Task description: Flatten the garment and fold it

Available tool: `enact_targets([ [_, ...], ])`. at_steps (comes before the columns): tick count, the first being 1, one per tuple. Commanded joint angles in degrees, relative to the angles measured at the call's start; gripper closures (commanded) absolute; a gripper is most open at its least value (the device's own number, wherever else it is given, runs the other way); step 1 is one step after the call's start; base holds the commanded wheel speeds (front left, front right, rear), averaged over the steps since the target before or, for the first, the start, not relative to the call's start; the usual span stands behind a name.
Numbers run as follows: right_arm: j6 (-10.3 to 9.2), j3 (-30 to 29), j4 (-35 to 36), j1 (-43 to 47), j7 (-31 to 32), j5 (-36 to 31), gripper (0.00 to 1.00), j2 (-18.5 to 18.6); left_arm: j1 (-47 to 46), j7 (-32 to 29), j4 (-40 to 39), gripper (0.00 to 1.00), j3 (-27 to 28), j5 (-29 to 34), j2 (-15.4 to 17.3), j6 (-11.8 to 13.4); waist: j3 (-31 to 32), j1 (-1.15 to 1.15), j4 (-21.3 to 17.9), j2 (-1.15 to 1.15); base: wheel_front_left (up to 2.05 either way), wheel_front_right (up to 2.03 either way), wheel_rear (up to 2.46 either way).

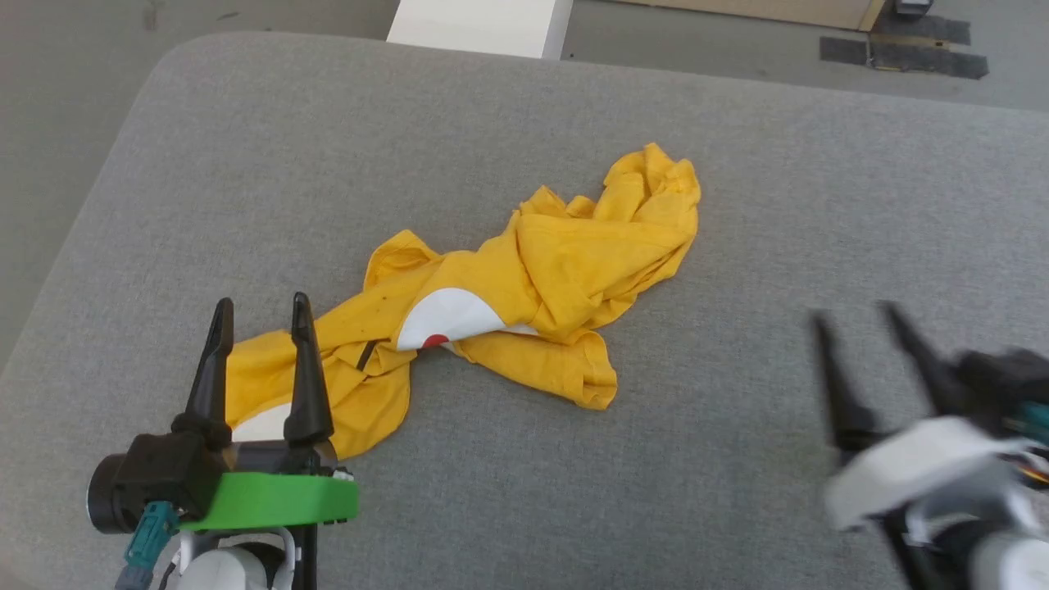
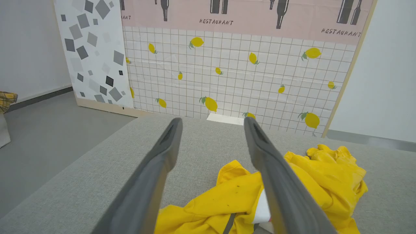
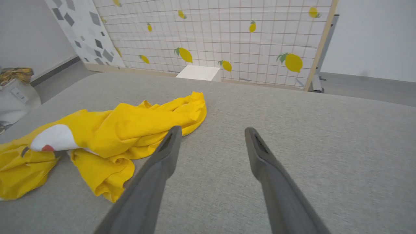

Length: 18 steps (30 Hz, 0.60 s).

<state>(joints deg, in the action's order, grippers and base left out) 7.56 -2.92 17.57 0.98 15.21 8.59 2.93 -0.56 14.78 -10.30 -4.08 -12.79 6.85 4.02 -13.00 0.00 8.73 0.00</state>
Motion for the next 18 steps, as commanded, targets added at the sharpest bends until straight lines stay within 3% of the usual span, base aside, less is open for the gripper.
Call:
enact_targets([
  [1,-0.08,2.6,-0.3,-1.9,1.0,-0.4,0.0,-0.1,0.0,0.2,0.1,0.0,0.3,0.4,-0.6,-0.6,-1.0,0.0,0.7,0.0,0.0,0.0,0.0],
  [8,-0.08,16.5,-6.9,-9.3,7.5,-1.8,0.0,1.2,-1.7,0.2,1.0,0.0,1.0,0.9,-2.6,-2.8,-4.4,0.0,2.9,0.0,0.0,0.0,0.0],
  [18,-0.08,23.4,-18.5,-16.1,13.2,-0.7,0.0,3.2,-4.7,0.2,2.4,0.0,0.6,0.4,-3.8,-3.8,-8.5,0.0,5.9,0.0,0.0,0.0,0.0],
])
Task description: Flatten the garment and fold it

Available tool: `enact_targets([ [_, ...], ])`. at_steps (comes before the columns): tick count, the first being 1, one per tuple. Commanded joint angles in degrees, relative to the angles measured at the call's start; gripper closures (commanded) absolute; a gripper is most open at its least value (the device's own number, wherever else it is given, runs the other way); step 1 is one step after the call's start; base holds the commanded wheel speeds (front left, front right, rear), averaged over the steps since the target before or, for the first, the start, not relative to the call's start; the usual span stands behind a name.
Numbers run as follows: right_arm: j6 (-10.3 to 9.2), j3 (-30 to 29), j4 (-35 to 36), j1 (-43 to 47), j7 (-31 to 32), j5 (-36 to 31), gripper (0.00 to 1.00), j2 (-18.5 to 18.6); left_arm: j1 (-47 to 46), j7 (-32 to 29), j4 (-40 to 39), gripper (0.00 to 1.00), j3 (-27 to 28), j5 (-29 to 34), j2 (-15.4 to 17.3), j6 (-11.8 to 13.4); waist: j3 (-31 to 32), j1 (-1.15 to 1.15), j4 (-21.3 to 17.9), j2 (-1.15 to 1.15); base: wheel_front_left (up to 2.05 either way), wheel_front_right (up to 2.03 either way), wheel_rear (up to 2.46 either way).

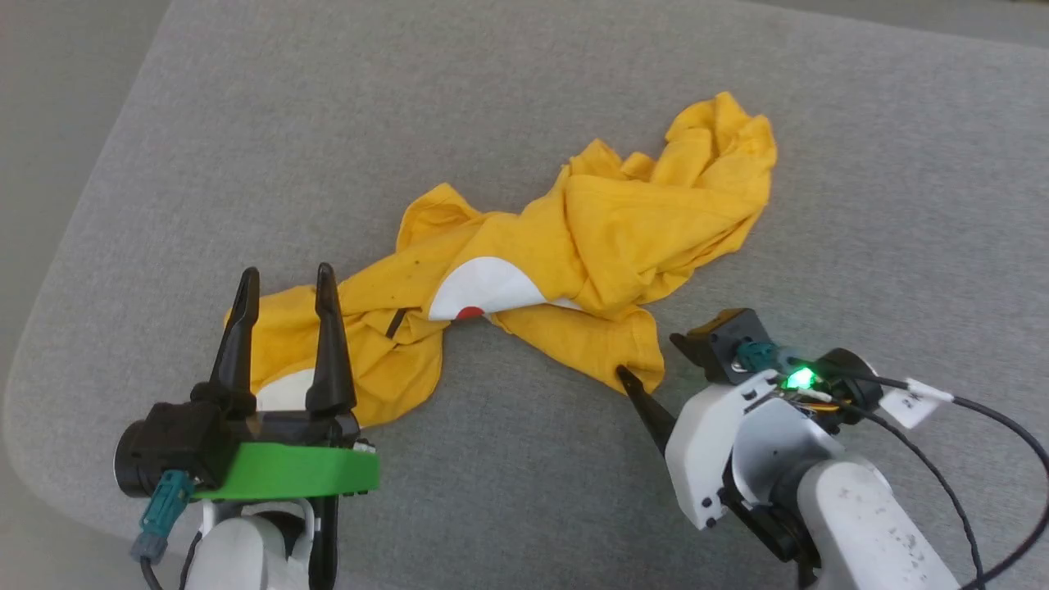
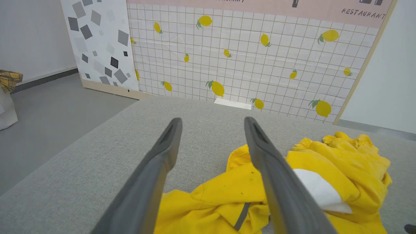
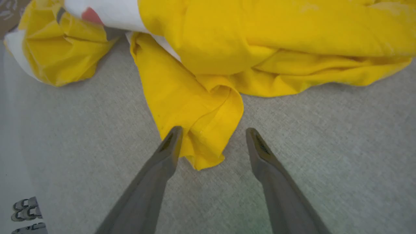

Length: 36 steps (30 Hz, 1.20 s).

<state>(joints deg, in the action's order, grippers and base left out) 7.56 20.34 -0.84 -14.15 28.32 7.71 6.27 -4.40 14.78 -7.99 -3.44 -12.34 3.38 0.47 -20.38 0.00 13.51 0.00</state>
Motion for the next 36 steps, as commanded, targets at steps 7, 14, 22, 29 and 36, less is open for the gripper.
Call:
enact_targets([
  [7,-0.08,-1.8,-8.2,-3.4,-3.6,-0.1,1.0,-2.1,-2.0,0.2,0.7,0.0,-0.6,-0.8,-0.5,0.4,-1.5,0.0,1.1,0.0,0.0,0.0,0.0],
  [14,-0.08,-12.3,-6.8,-2.8,-9.1,0.9,1.0,-2.7,-1.8,0.2,1.4,0.0,0.0,-0.3,-0.5,0.2,1.4,0.0,-2.6,0.0,0.0,0.0,0.0],
  [22,-0.08,-34.5,8.0,6.0,-7.0,-0.2,1.0,-1.7,0.0,0.2,1.9,0.0,1.1,0.6,-0.5,-0.6,5.6,0.0,-8.0,0.0,0.0,0.0,0.0],
  [29,-0.08,-47.0,15.4,19.6,-1.1,0.9,1.0,-3.2,1.2,0.2,2.4,0.0,1.8,1.1,-0.5,-1.1,6.7,0.0,-11.0,0.0,0.0,0.0,0.0],
  [36,-0.08,-51.0,12.5,25.2,-2.6,2.9,0.0,-3.4,1.6,0.2,3.0,0.0,2.1,1.1,-0.5,-1.4,7.2,0.0,-11.8,0.0,0.0,0.0,0.0],
])
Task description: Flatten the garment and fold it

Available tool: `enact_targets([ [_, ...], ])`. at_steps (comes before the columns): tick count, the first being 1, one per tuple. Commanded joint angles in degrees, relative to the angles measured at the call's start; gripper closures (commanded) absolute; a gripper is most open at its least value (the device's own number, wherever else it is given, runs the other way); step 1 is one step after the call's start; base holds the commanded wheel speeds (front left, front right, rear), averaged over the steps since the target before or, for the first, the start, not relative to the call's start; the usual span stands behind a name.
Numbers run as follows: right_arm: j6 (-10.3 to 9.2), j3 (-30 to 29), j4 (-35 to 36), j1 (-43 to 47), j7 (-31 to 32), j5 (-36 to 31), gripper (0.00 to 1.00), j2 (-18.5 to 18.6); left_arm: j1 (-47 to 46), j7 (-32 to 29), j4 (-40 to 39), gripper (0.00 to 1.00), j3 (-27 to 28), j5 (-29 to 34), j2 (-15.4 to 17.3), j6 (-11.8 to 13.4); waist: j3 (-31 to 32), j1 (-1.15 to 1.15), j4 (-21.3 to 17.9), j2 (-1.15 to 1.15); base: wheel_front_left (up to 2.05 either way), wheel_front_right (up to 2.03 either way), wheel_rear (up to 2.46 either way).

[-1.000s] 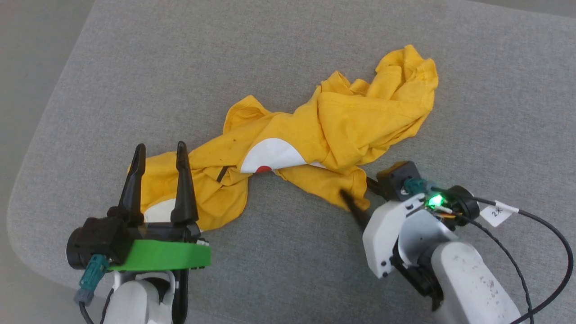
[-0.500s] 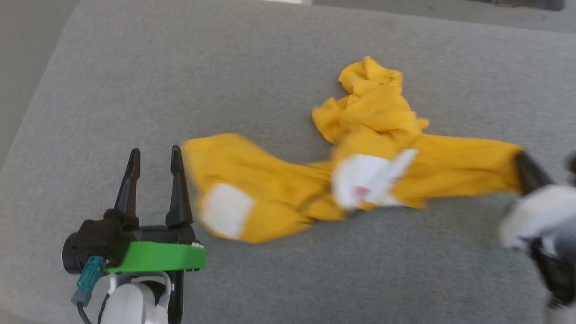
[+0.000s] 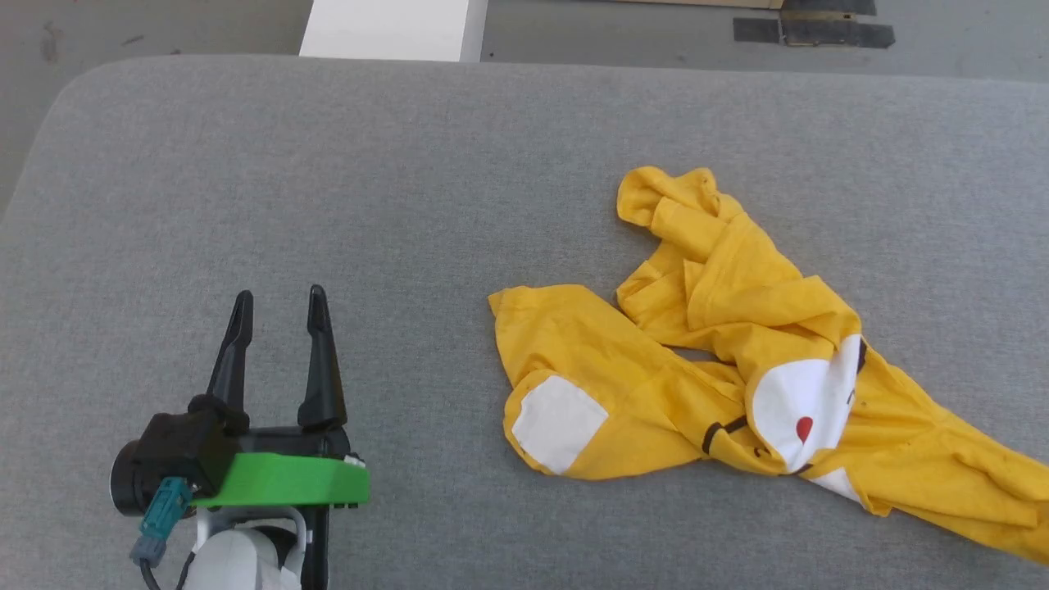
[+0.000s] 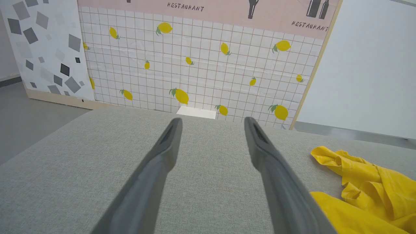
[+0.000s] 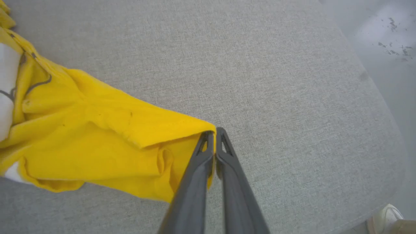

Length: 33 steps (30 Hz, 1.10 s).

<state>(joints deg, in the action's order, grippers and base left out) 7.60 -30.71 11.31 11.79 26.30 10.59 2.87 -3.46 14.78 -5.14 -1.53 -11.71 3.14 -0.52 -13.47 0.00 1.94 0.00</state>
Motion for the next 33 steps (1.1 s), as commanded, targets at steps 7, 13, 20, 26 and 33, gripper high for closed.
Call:
enact_targets([
  [7,-0.11,7.1,8.9,-10.9,-3.4,-2.7,0.0,0.1,0.4,0.2,0.7,0.0,-0.6,0.4,-0.3,-0.6,0.3,0.0,1.0,0.0,0.0,0.0,0.0],
  [13,-0.11,19.6,8.8,-22.3,4.5,-2.3,0.0,3.8,-0.9,0.2,1.0,0.0,-2.1,-0.4,-0.3,-0.5,-2.2,0.0,3.8,0.0,0.0,0.0,0.0],
  [20,-0.11,28.0,-2.4,-30.1,17.0,-0.3,0.0,9.5,-2.7,0.2,1.2,0.0,-3.9,-1.8,-0.3,0.2,-6.0,0.0,7.9,0.0,0.0,0.0,0.0],
  [26,-0.11,32.0,-10.5,-32.0,20.3,0.2,0.88,13.0,-3.5,0.2,1.4,0.0,-4.6,-2.3,-0.3,0.5,-7.4,0.0,10.1,0.0,0.0,0.0,0.0],
  [33,-0.11,31.5,-10.0,-35.4,16.5,1.4,1.0,13.9,-3.4,0.2,1.5,0.0,-4.9,-2.4,-0.3,1.0,-6.7,0.0,10.3,0.0,0.0,0.0,0.0],
])
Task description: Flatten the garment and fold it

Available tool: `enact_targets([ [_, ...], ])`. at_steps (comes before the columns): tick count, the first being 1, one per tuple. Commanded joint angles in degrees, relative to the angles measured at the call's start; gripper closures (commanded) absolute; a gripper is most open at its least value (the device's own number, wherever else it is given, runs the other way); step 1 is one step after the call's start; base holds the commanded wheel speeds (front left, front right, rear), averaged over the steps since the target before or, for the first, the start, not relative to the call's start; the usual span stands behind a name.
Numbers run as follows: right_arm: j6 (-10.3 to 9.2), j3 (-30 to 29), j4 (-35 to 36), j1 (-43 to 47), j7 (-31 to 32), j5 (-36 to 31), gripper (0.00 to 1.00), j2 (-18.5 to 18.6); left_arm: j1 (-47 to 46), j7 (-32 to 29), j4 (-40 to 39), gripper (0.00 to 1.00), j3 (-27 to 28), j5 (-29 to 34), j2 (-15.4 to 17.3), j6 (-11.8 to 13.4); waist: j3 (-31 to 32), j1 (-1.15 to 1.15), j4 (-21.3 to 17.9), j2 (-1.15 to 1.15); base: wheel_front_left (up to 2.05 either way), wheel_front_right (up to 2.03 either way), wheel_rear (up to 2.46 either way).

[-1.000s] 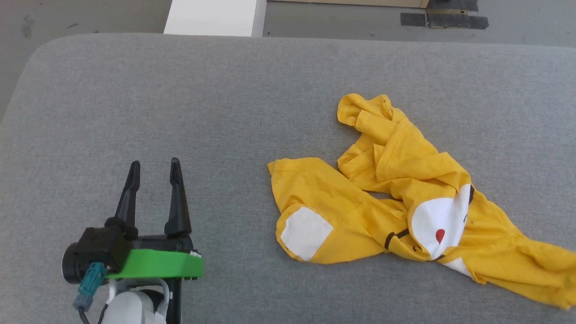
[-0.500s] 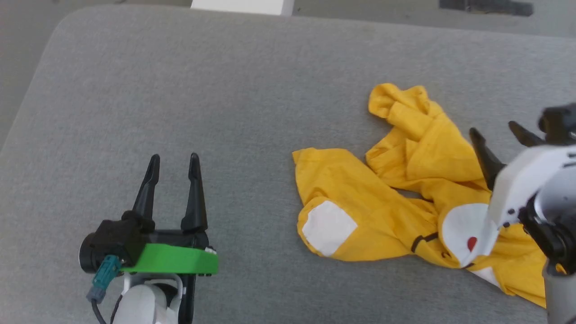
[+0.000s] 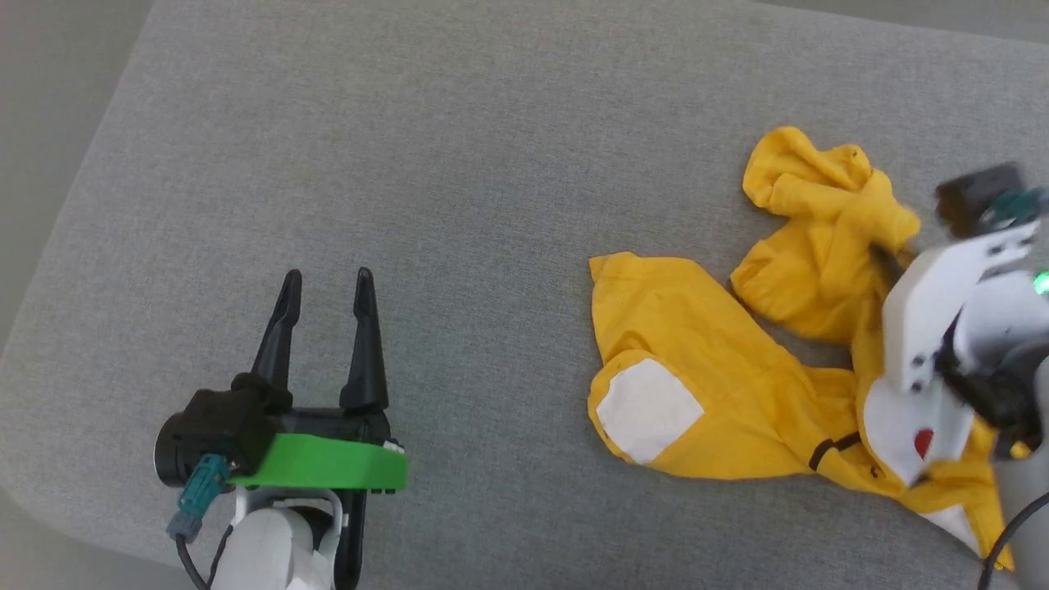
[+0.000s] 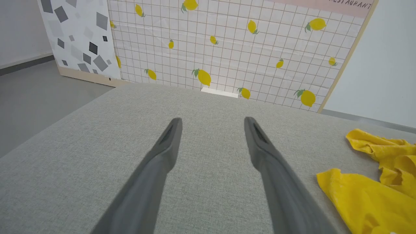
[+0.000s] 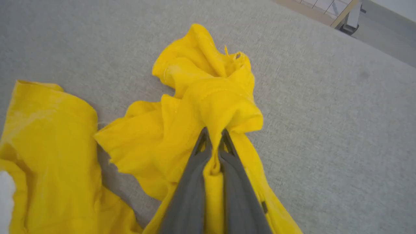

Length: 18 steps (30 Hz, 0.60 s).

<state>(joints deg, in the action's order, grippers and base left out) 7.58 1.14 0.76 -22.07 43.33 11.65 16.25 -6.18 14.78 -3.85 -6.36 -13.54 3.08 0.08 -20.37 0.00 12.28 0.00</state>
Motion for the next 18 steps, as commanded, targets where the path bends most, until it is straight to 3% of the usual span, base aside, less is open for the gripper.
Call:
enact_targets([
  [1,-0.09,-0.9,1.2,-2.8,-1.4,0.4,1.0,0.8,-0.7,0.2,0.1,0.0,-0.2,-0.6,-0.2,0.4,0.2,0.0,-0.1,0.0,0.0,0.0,0.0],
  [9,-0.09,-1.5,3.2,-17.8,-3.5,-2.4,1.0,5.4,-2.8,0.2,-1.1,0.0,-1.9,-2.0,-0.2,1.0,-4.0,0.0,1.3,0.0,0.0,0.0,0.0],
  [13,-0.09,0.7,-2.9,-27.3,-6.7,-5.7,1.0,5.7,-5.6,0.2,-1.1,0.0,-3.8,-2.9,-0.2,1.4,-8.5,0.0,3.0,0.0,0.0,0.0,0.0],
  [18,-0.09,2.0,-15.2,-31.7,-12.1,-10.1,1.0,2.4,-7.9,0.2,-0.5,0.0,-5.2,-3.1,-0.2,1.8,-11.3,0.0,4.0,0.0,0.0,0.0,0.0],
])
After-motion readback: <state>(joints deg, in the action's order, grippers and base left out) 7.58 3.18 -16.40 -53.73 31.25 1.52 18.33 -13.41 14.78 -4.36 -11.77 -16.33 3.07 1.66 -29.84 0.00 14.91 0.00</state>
